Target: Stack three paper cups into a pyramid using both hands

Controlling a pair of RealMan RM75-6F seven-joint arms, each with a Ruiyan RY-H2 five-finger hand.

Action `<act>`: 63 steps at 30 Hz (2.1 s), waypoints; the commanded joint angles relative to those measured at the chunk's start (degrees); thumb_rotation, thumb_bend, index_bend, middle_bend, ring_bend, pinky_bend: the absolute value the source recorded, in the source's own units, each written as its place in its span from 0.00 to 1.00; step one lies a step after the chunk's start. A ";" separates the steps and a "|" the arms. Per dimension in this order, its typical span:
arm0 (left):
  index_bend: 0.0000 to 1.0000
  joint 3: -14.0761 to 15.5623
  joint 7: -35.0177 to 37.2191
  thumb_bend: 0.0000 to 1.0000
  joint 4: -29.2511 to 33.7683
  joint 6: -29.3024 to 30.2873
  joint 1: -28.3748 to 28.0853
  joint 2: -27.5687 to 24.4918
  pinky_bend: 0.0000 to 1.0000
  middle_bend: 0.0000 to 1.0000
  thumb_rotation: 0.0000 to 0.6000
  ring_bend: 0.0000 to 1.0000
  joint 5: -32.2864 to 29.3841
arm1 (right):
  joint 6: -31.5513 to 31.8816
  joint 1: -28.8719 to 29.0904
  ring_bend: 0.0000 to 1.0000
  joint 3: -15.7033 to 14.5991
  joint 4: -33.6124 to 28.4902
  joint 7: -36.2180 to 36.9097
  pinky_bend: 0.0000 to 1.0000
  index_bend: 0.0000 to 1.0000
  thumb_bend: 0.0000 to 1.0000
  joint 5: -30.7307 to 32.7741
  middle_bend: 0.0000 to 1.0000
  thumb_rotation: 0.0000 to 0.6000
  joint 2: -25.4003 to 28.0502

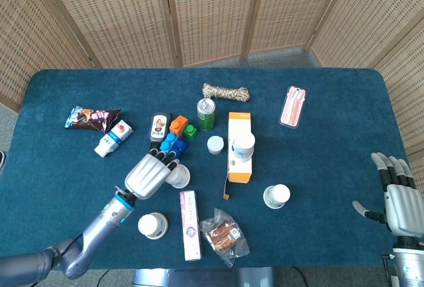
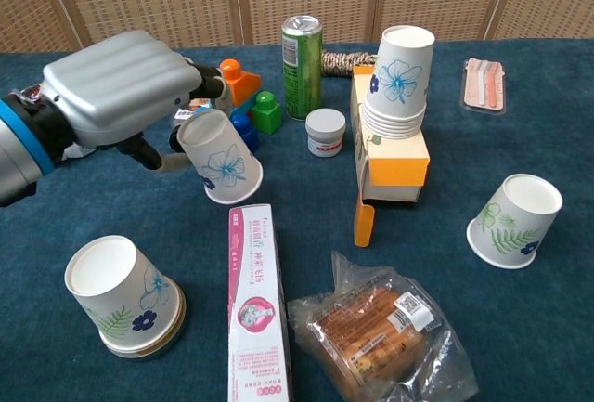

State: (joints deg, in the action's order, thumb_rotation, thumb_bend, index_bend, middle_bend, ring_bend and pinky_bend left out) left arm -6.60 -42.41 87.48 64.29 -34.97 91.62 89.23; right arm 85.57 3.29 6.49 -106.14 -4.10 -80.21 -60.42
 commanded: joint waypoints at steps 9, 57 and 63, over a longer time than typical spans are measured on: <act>0.37 -3.19 -5.70 0.30 -3.44 -2.34 -3.33 6.78 0.56 0.35 1.00 0.45 -6.02 | -0.27 -0.01 0.00 0.33 0.32 1.30 0.00 0.00 0.05 0.77 0.00 1.00 0.40; 0.05 5.44 9.67 0.27 3.94 -0.56 -0.65 -10.08 0.26 0.00 1.00 0.00 -4.90 | -0.25 0.21 0.00 -0.13 0.10 -0.91 0.00 0.00 0.05 0.24 0.00 1.00 -0.46; 0.02 8.20 15.73 0.26 6.00 0.93 0.60 -15.96 0.23 0.00 1.00 0.00 -0.04 | -0.10 0.17 0.00 -0.30 -0.02 -1.70 0.00 0.00 0.05 0.04 0.00 1.00 -0.75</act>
State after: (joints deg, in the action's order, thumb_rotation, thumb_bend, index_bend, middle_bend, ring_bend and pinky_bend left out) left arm 0.36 -28.83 92.66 64.46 -35.02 77.27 87.28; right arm 85.46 3.46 6.20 -106.15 -5.80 -80.16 -61.16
